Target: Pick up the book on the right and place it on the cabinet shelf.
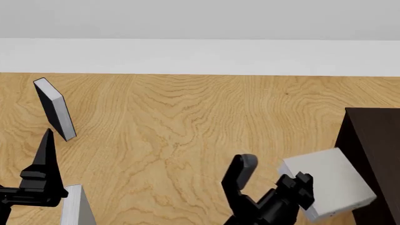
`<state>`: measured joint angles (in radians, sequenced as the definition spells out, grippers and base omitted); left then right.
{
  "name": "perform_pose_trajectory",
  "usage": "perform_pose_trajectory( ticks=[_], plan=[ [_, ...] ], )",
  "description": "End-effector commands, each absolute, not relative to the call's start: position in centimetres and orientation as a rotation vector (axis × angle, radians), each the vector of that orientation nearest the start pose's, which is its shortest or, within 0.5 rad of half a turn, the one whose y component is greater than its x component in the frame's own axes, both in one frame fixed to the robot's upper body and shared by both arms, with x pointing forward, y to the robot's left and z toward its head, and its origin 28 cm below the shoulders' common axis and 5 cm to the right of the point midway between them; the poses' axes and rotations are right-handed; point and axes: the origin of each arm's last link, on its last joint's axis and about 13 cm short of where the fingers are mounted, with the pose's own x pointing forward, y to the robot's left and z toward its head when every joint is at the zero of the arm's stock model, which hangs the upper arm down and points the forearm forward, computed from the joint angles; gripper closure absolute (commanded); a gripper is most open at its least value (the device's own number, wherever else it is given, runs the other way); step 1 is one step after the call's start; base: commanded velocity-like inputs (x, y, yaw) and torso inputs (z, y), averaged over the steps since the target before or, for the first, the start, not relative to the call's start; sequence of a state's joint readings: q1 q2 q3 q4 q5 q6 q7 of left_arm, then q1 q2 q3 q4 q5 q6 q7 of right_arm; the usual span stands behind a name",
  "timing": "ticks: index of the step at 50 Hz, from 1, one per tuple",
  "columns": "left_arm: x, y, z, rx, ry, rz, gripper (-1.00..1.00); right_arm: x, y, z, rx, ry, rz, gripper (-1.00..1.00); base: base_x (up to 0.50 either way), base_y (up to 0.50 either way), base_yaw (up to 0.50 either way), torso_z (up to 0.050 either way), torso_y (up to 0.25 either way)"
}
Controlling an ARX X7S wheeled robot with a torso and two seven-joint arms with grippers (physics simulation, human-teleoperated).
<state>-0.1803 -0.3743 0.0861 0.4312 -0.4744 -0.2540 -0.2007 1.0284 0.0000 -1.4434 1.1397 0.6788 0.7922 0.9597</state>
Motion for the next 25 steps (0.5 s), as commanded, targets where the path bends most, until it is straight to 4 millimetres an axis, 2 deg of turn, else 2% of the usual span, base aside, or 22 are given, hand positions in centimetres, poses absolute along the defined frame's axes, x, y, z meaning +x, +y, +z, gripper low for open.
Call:
perform_pose_trajectory(
  ticks=[1, 25],
  plan=[
    [23.3, 24.2, 13.0, -0.087, -0.275, -0.074, -1.0, 34.0, -9.0, 3.9, -1.382, 0.48, -0.561, 1.0, 0.0, 0.0, 0.0, 0.0, 0.0],
    [23.5, 24.1, 12.8, -0.078, -0.271, -0.083, -1.0, 33.5, -10.7, 2.9, -1.381, 0.554, -0.585, 1.0, 0.0, 0.0, 0.0, 0.0, 0.001]
  ],
)
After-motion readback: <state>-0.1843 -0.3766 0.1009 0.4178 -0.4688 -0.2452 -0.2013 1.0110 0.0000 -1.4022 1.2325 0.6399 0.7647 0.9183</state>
